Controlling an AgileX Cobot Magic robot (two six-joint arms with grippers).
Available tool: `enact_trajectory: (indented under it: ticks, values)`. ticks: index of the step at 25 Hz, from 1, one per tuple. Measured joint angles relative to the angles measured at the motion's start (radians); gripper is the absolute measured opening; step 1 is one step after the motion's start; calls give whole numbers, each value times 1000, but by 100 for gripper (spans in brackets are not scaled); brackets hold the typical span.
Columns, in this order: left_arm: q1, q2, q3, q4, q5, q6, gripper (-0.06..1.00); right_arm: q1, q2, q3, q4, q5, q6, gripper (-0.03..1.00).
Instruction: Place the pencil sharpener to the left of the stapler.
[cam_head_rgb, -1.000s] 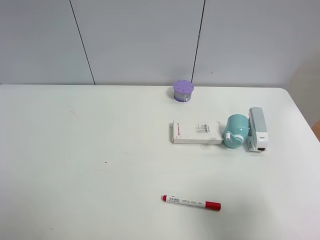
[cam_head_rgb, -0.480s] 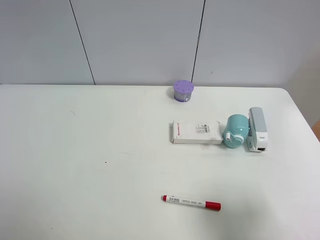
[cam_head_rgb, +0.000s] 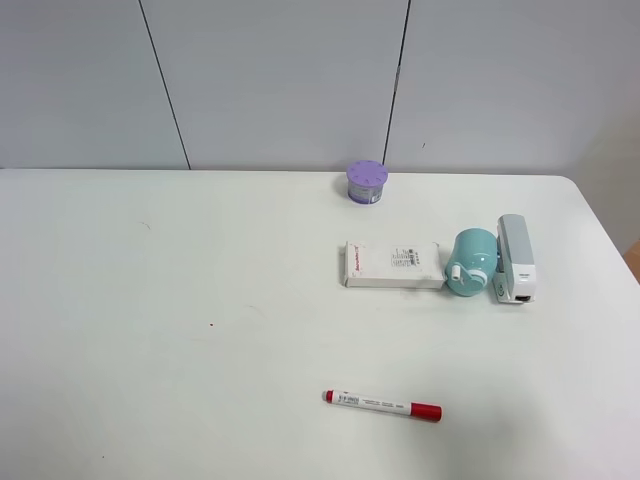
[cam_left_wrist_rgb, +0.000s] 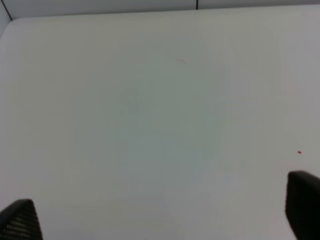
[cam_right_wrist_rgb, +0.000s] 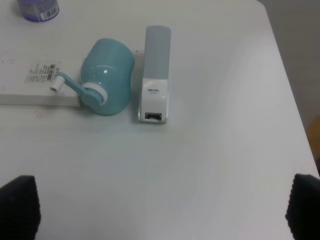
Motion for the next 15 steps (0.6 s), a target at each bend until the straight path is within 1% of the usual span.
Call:
enact_trajectory:
  ticks: [15]
  values:
    - [0, 0, 0, 0, 0, 0, 99, 0, 0, 0, 0, 0, 1, 99]
